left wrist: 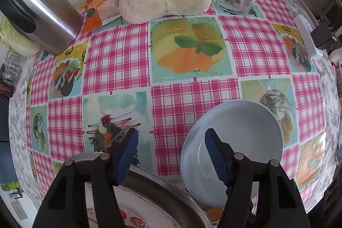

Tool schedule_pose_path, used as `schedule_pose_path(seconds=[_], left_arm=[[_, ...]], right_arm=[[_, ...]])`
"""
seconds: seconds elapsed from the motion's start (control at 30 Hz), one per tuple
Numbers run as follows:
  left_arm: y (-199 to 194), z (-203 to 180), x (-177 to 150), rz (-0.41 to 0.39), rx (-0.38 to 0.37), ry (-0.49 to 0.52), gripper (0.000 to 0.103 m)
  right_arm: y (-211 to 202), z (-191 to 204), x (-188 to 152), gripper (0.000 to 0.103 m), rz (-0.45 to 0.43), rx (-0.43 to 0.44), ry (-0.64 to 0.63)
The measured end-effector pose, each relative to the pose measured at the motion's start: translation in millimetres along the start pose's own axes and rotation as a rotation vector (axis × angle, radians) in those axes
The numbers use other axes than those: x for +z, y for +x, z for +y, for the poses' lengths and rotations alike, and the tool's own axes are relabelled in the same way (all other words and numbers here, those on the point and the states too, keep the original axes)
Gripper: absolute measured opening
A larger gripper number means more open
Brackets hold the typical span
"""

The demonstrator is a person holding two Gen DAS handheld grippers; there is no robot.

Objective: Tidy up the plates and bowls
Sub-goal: 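Move both grippers to the rim of the pale blue bowl, then close both grippers on the pale blue bowl rim, then lift the pale blue bowl and carry it over the steel pan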

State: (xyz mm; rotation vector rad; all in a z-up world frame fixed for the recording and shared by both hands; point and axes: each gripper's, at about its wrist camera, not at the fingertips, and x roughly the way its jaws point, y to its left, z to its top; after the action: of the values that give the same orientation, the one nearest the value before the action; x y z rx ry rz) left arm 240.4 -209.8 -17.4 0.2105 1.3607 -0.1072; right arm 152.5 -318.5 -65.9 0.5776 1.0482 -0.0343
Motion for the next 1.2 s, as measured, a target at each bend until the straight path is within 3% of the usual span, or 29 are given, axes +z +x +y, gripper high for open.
schedule_pose_path(seconds=[0.17, 0.23, 0.33, 0.53, 0.7, 1.03, 1.2], left_arm=[[0.4, -4.3, 2.5, 0.004, 0.009, 0.004, 0.066], [3.3, -5.2, 2.5, 0.011, 0.017, 0.006, 0.066], [7.5, -4.7, 1.8, 0.025, 0.022, 0.001, 0.062], [10.7, -13.6, 1.6, 0.039, 0.006, 0.015, 0.054], [11.8, -31.7, -1.7, 0.052, -0.026, 0.032, 0.039], [15.3, -60.6, -9.4, 0.022, -0.136, 0.017, 0.036], [16.2, -71.8, -15.2, -0.015, -0.137, 0.017, 0.036]], right_arm=[[1.3, -1.3, -0.5, 0.056, 0.011, 0.026, 0.023], [2.2, -3.1, -0.8, 0.039, 0.016, 0.033, 0.041], [1.5, -5.6, -2.0, 0.027, 0.017, 0.058, 0.06], [-1.8, -12.7, -1.0, 0.018, 0.004, 0.056, 0.091], [-6.4, -21.0, 1.1, 0.015, -0.004, 0.054, 0.107], [-14.3, -47.0, 8.4, 0.015, -0.02, 0.055, 0.151], [-17.5, -54.2, 9.1, 0.015, -0.018, 0.053, 0.158]])
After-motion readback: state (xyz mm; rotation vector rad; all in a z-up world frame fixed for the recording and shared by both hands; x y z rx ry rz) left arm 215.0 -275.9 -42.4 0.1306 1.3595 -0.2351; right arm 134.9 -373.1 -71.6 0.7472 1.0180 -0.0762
